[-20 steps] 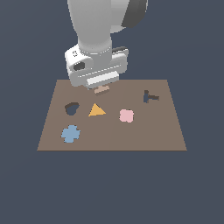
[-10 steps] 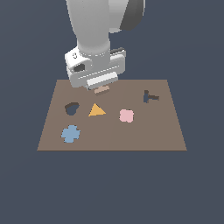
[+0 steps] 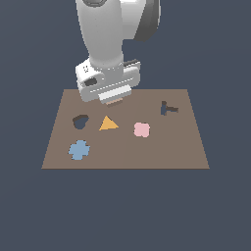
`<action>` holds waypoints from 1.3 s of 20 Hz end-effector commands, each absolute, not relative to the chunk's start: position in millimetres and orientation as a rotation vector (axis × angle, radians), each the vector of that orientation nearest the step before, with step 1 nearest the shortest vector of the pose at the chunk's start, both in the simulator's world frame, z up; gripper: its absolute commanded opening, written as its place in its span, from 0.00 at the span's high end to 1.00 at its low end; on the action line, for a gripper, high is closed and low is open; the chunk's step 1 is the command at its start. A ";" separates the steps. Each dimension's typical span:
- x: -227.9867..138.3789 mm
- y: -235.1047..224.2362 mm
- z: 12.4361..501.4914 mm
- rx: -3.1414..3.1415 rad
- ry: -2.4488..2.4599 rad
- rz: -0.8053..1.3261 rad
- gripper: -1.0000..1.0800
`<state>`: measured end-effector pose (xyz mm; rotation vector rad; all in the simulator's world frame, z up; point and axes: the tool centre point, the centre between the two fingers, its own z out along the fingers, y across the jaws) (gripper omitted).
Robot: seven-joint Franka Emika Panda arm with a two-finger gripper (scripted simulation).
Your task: Insert a designated object into the corresponding slot on a board.
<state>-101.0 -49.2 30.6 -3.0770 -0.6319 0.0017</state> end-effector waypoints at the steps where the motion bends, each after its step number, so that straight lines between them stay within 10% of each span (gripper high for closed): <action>1: -100.7 -49.2 29.9 -3.077 -0.632 0.000 1.00; 26: -106.8 -44.4 33.8 -3.097 -0.530 0.000 1.00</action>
